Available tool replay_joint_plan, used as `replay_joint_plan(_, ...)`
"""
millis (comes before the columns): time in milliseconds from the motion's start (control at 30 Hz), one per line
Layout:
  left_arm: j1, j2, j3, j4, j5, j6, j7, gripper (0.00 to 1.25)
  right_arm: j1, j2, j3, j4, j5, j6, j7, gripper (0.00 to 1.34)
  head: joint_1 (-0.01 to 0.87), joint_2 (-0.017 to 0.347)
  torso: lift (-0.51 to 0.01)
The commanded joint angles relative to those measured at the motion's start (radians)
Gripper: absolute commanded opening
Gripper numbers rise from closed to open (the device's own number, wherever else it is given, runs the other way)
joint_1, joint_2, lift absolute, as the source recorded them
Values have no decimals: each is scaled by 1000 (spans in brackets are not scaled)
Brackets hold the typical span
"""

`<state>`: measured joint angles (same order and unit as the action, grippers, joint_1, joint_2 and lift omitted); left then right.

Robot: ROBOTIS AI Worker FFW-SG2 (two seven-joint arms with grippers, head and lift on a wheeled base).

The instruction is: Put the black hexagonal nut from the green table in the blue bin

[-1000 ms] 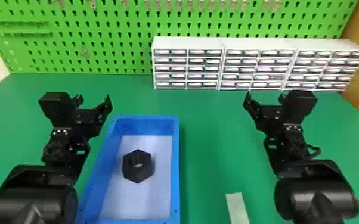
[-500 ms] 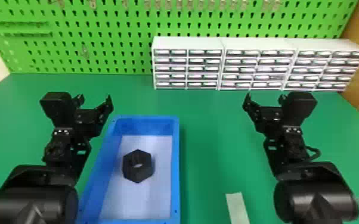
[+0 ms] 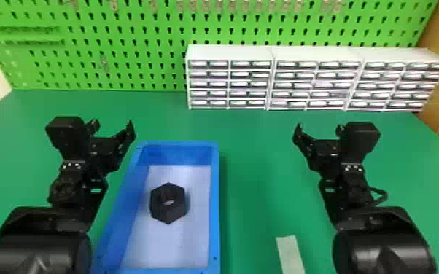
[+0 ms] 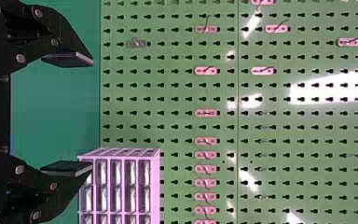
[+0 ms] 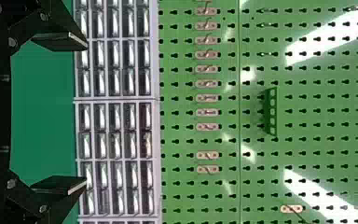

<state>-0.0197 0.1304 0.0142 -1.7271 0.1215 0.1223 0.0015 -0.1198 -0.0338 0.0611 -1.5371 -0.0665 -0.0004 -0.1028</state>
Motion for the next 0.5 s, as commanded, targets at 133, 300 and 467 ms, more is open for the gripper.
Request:
replay_joint_plan(133, 0, 0, 1, -3, -3, 3, 0, 785, 12, 0, 0, 0, 1, 3, 0, 1069, 686, 52, -97)
replay_joint_plan(300, -2, 0, -5, -3, -10, 11, -2, 785, 19, -2, 3, -3, 1, 3, 0, 1069, 686, 52, -97)
replay_joint_plan(467, -6, 0, -7, -3, -6, 11, -2, 785, 8, -6, 3, -9, 25, 3, 0, 1069, 686, 52, -97)
